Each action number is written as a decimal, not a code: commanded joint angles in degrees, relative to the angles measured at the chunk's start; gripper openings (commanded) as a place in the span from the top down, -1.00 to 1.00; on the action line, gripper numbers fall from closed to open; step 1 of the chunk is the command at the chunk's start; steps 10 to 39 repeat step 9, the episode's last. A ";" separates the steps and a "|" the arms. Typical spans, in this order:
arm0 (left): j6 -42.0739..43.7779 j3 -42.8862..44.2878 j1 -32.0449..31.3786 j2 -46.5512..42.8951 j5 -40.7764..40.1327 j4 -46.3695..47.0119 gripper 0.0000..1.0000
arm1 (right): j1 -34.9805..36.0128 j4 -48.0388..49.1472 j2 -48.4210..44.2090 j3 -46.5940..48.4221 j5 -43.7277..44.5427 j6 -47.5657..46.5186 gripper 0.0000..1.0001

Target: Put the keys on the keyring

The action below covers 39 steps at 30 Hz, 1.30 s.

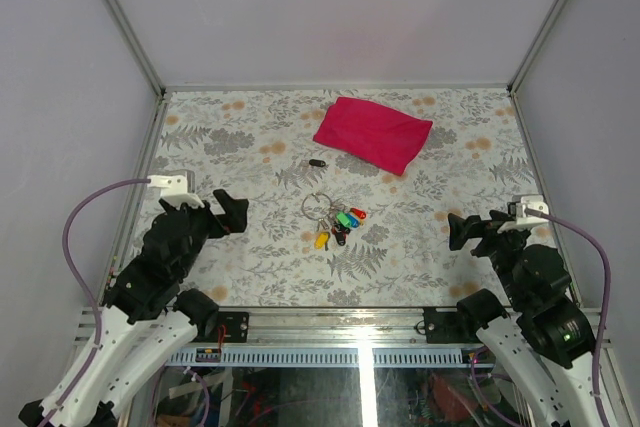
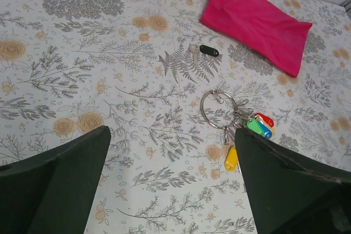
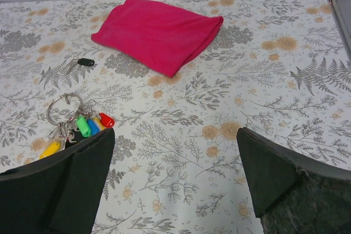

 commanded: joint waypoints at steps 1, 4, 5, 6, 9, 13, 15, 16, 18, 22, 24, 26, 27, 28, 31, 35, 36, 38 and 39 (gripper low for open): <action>-0.08 -0.52 0.42 -1.02 -2.15 3.36 -1.00 | -0.31 2.80 -0.53 -0.09 1.62 0.34 -0.98; -0.24 -0.67 0.42 -0.65 -2.71 3.06 -1.00 | -0.28 2.86 0.17 -0.01 1.19 0.13 -0.98; -0.32 -0.35 0.41 -0.20 -2.87 2.64 -1.00 | -0.25 2.88 0.37 0.00 0.99 0.14 -0.98; -0.56 -0.26 0.43 0.35 -3.51 2.42 -1.00 | -0.31 2.90 0.52 -0.02 0.85 0.03 -0.98; -1.00 0.31 0.42 2.54 -3.58 2.53 -1.00 | -0.29 2.99 1.12 0.00 0.55 -0.02 -0.98; -1.00 0.31 0.42 2.54 -3.58 2.53 -1.00 | -0.29 2.99 1.12 0.00 0.55 -0.02 -0.98; -1.00 0.31 0.42 2.54 -3.58 2.53 -1.00 | -0.29 2.99 1.12 0.00 0.55 -0.02 -0.98; -1.00 0.31 0.42 2.54 -3.58 2.53 -1.00 | -0.29 2.99 1.12 0.00 0.55 -0.02 -0.98; -1.00 0.31 0.42 2.54 -3.58 2.53 -1.00 | -0.29 2.99 1.12 0.00 0.55 -0.02 -0.98; -1.00 0.31 0.42 2.54 -3.58 2.53 -1.00 | -0.29 2.99 1.12 0.00 0.55 -0.02 -0.98; -1.00 0.31 0.42 2.54 -3.58 2.53 -1.00 | -0.29 2.99 1.12 0.00 0.55 -0.02 -0.98; -1.00 0.31 0.42 2.54 -3.58 2.53 -1.00 | -0.29 2.99 1.12 0.00 0.55 -0.02 -0.98; -1.00 0.31 0.42 2.54 -3.58 2.53 -1.00 | -0.29 2.99 1.12 0.00 0.55 -0.02 -0.98; -1.00 0.31 0.42 2.54 -3.58 2.53 -1.00 | -0.29 2.99 1.12 0.00 0.55 -0.02 -0.98; -1.00 0.31 0.42 2.54 -3.58 2.53 -1.00 | -0.29 2.99 1.12 0.00 0.55 -0.02 -0.98; -1.00 0.31 0.42 2.54 -3.58 2.53 -1.00 | -0.29 2.99 1.12 0.00 0.55 -0.02 -0.98; -1.00 0.31 0.42 2.54 -3.58 2.53 -1.00 | -0.29 2.99 1.12 0.00 0.55 -0.02 -0.98; -1.00 0.31 0.42 2.54 -3.58 2.53 -1.00 | -0.29 2.99 1.12 0.00 0.55 -0.02 -0.98; -1.00 0.31 0.42 2.54 -3.58 2.53 -1.00 | -0.29 2.99 1.12 0.00 0.55 -0.02 -0.98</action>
